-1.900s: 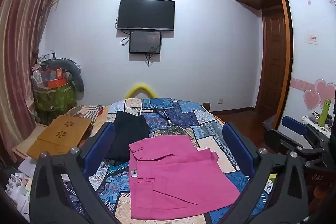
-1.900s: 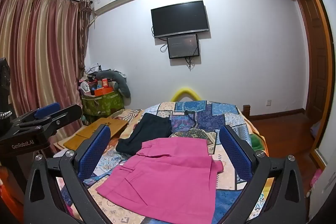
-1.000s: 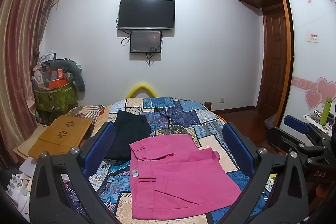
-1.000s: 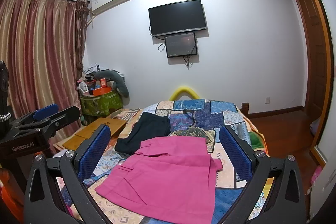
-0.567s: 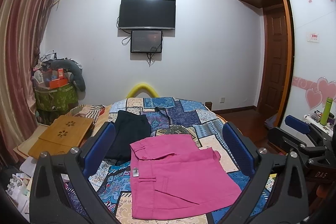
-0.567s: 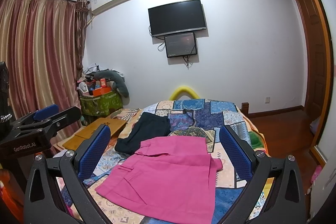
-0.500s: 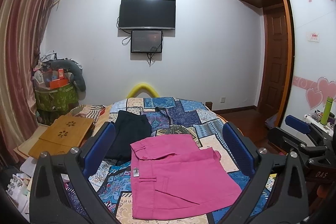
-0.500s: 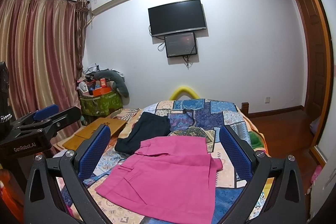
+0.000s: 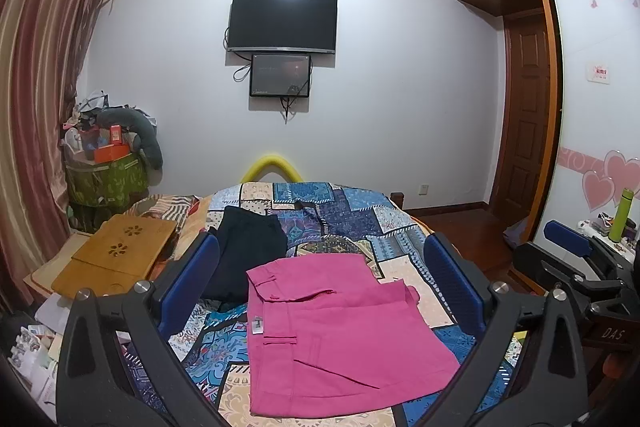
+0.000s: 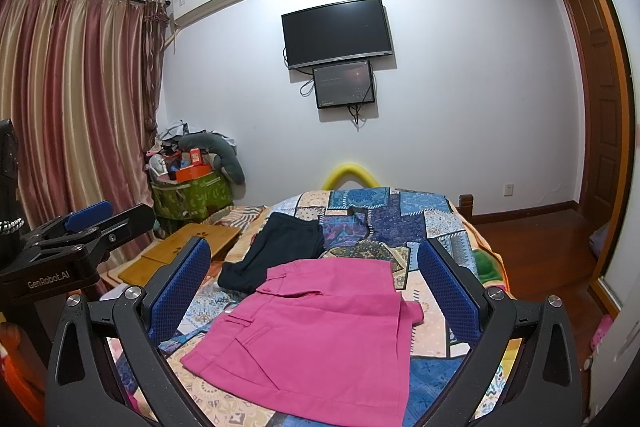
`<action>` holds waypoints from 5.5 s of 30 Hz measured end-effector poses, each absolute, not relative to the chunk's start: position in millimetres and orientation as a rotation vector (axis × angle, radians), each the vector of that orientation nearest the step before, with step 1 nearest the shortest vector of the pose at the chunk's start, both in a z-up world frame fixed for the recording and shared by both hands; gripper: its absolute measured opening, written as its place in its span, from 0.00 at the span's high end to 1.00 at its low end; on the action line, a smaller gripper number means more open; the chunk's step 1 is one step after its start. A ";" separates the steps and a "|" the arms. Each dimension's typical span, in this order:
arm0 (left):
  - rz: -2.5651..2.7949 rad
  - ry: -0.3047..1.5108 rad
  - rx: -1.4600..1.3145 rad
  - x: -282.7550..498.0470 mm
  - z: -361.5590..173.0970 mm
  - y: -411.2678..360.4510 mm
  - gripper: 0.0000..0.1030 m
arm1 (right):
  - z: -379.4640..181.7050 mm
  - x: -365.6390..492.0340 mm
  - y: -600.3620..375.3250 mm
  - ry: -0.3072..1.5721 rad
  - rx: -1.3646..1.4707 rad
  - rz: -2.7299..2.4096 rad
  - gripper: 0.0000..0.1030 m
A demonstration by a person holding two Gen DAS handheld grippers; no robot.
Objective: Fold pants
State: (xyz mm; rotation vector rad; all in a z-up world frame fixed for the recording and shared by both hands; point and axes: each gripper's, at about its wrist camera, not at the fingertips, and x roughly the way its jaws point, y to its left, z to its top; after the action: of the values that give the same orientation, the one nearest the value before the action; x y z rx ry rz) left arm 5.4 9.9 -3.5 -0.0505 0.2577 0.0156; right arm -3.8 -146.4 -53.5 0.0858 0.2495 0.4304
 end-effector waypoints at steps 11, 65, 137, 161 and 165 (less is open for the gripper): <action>0.015 0.257 -0.050 6.4 -3.9 9.7 0.00 | -53.5 -3.7 -146.3 0.251 0.086 0.431 0.00; 0.079 1.025 -0.091 267.6 -211.6 106.5 0.33 | -216.4 198.7 -185.3 0.799 0.041 0.426 0.09; -0.085 1.174 -0.269 338.4 -242.9 131.6 0.71 | -271.5 287.1 -198.9 1.037 0.078 0.408 0.57; 0.065 1.069 0.026 329.4 -242.2 113.7 0.93 | -282.0 280.3 -181.9 1.019 -0.066 0.405 0.97; 0.034 1.086 0.027 331.3 -242.4 115.9 0.92 | -283.8 280.3 -185.7 1.038 -0.040 0.396 0.97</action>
State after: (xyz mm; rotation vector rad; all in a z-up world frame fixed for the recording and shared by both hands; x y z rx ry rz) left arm 331.3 115.9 -242.4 0.0274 1.0863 0.0343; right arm 280.3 -185.7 -283.8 -0.0400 1.0380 0.3962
